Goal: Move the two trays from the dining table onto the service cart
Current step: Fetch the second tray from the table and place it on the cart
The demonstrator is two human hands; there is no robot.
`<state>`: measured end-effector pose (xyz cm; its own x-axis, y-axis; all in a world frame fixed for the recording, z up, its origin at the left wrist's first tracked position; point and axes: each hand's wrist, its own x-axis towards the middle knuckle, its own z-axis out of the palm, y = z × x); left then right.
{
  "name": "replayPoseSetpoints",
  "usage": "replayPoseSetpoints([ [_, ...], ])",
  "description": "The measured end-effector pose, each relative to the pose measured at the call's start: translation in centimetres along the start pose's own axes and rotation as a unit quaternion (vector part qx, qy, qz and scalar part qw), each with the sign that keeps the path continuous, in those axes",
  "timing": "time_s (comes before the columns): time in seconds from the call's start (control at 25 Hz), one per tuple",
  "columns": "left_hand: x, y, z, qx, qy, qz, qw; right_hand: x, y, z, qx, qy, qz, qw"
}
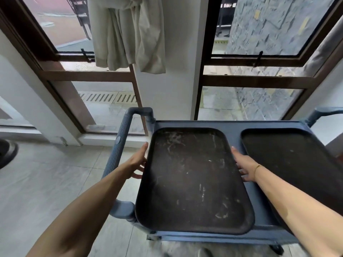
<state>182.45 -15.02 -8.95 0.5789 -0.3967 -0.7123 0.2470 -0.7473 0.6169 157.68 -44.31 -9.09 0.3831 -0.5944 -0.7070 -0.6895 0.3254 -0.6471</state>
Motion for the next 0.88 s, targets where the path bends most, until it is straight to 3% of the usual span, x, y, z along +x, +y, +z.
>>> replayPoseSetpoints([
  [0.64, 1.1, -1.6, 1.5, 0.001, -0.023, -0.005, 1.000, 2.8, 2.3, 1.2, -0.002, 0.027, 0.023, 0.999],
  [0.88, 1.5, -1.2, 2.8, 0.042, 0.000, -0.012, 0.999, 3.6, 2.7, 1.3, -0.035, 0.033, 0.006, 0.999],
])
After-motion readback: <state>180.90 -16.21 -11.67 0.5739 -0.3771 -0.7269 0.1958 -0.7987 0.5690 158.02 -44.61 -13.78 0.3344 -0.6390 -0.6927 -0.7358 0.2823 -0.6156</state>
